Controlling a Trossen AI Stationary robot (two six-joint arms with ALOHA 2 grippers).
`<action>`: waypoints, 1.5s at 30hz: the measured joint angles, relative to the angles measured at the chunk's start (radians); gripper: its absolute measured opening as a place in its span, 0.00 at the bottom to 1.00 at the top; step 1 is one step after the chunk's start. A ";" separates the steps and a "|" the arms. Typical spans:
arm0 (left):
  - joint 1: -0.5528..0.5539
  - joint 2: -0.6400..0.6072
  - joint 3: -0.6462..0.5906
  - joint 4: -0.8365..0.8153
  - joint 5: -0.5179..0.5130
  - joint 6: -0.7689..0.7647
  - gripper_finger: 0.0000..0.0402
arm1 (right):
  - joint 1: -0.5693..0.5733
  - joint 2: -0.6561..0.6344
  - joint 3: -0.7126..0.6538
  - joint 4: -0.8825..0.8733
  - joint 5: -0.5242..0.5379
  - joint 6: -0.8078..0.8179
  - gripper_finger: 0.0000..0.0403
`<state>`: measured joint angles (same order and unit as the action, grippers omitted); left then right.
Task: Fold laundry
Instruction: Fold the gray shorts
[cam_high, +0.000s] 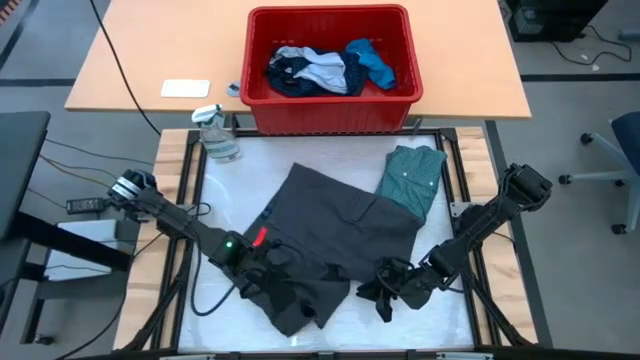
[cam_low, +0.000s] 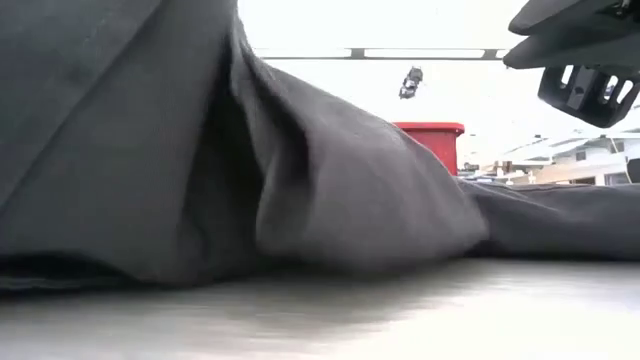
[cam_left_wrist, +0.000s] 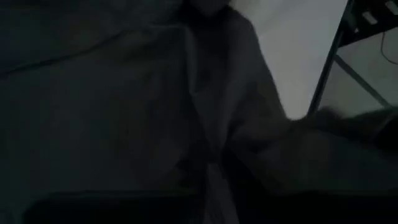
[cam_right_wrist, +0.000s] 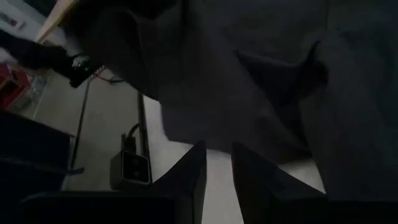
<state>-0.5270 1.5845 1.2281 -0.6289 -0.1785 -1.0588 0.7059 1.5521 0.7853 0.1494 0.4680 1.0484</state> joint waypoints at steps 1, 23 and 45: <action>-0.003 0.000 -0.015 0.024 0.004 -0.006 0.20 | 0.000 0.002 0.000 0.008 -0.010 -0.017 0.22; -0.010 -0.003 -0.042 0.024 0.034 -0.054 0.40 | -0.035 0.516 0.468 -0.166 -0.110 -0.707 0.45; -0.016 -0.007 -0.041 0.031 -0.018 -0.072 0.40 | 0.030 0.122 0.490 -1.241 -0.265 -0.359 0.14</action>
<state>-0.5432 1.5772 1.1870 -0.5978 -0.1961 -1.1304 0.7361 1.6745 1.2754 -1.0920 0.2028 0.6893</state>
